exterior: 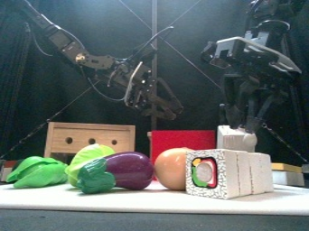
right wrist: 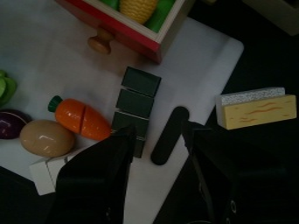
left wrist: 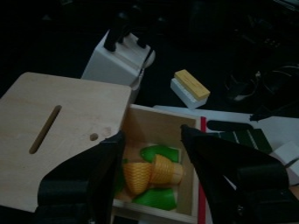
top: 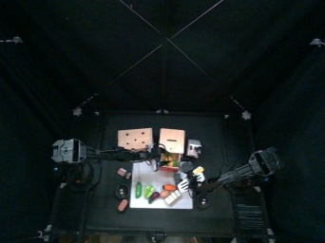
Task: Close drawer
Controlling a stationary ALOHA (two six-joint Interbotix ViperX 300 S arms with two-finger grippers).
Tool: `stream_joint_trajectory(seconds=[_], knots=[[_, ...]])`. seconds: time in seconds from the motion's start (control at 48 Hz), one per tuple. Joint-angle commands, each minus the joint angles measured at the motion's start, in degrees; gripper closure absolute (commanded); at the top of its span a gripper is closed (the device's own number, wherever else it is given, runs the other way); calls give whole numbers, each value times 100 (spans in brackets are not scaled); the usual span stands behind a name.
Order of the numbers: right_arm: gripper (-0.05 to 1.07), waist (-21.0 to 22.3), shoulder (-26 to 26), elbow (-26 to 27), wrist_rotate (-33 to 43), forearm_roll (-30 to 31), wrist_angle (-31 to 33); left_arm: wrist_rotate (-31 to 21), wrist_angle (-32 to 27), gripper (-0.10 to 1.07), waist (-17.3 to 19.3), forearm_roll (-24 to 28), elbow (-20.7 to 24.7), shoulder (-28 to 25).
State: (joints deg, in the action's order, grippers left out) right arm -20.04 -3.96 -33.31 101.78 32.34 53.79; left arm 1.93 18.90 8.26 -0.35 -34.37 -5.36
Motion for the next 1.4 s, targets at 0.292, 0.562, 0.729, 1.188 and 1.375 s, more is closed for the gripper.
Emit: stream_joint_trajectory(seconds=[0.292, 0.562, 0.729, 1.188, 1.375], knots=[[21, -9, -79, 62, -44, 747, -88, -9, 413, 11, 431, -923, 97, 466], [21, 97, -62, 62, -53, 1362, -686, -9, 422, 32, 1081, -2039, 527, 141], [21, 149, -44, 35, -53, 1731, -756, 0, -220, 50, 1397, -2479, 1063, -229], [31, 527, 220, 62, -62, 1942, -1468, -18, -1916, 58, 2030, -2558, 2663, -1292], [48, 650, 360, 70, -62, 2057, -1626, -18, -2558, 58, 2188, -2672, 2909, -1459]])
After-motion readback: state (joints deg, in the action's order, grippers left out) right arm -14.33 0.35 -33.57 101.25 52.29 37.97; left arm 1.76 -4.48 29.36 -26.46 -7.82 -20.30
